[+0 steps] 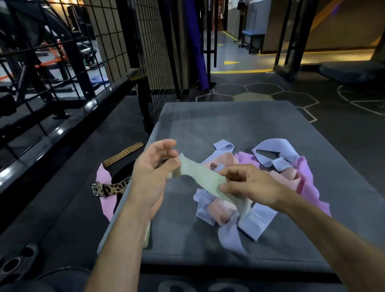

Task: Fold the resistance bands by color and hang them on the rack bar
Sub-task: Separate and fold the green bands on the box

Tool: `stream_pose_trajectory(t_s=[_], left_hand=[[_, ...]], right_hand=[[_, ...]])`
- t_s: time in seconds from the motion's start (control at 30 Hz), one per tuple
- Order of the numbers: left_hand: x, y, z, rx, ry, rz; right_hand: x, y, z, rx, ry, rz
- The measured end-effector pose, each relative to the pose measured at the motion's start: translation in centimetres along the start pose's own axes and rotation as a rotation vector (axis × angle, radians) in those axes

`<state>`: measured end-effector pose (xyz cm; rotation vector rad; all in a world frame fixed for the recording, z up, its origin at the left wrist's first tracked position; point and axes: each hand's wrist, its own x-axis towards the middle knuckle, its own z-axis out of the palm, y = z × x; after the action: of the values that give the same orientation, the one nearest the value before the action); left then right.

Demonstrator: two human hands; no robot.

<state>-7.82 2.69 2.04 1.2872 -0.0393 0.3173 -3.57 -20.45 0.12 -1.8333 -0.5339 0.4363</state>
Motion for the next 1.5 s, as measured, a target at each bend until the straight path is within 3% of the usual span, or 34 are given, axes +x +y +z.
stream_pose_trajectory(t_s=[0.17, 0.33, 0.53, 0.63, 0.73, 0.83, 0.9, 1.03, 1.27, 1.37, 1.5], left_hand=[[0.6, -0.2, -2.5, 0.146, 0.202, -0.002], [0.9, -0.1, -4.3, 0.143, 0.355, -0.009], [0.6, 0.8, -6.1, 0.174, 0.392, -0.016], [0.5, 1.3, -6.6, 0.160, 0.358, 0.015], [0.5, 1.9, -6.4, 0.190, 0.207, 0.061], [0.4, 2.0, -5.9, 0.255, 0.018, 0.101], [0.2, 1.9, -5.5, 0.294, -0.070, 0.118], [0.0, 2.1, -4.6, 0.313, -0.150, 0.146], [-0.3, 2.9, -5.4, 0.267, -0.024, 0.225], [-0.4, 3.1, -5.9, 0.198, -0.051, 0.085], [-0.3, 2.0, -7.6, 0.317, -0.319, -0.156]], right_hand=[[0.3, 1.2, -0.8, -0.069, 0.020, 0.112], [0.3, 1.5, -1.7, -0.174, -0.103, 0.227], [1.3, 2.7, -2.2, -0.100, 0.063, 0.252], [1.8, 2.4, -1.7, -0.177, 0.024, 0.251], [2.3, 1.3, 0.0, -0.569, -0.160, 0.243], [3.3, 0.4, 1.5, -0.829, -0.064, 0.158], [3.7, -0.7, 2.9, -0.689, 0.049, -0.021], [4.3, -4.0, 6.2, -0.221, 0.064, -0.249], [4.9, -6.3, 8.2, -0.050, 0.162, -0.400], [5.6, -8.1, 8.5, -0.003, 0.248, -0.489], [7.3, -11.2, 7.9, 0.113, 0.352, -0.500]])
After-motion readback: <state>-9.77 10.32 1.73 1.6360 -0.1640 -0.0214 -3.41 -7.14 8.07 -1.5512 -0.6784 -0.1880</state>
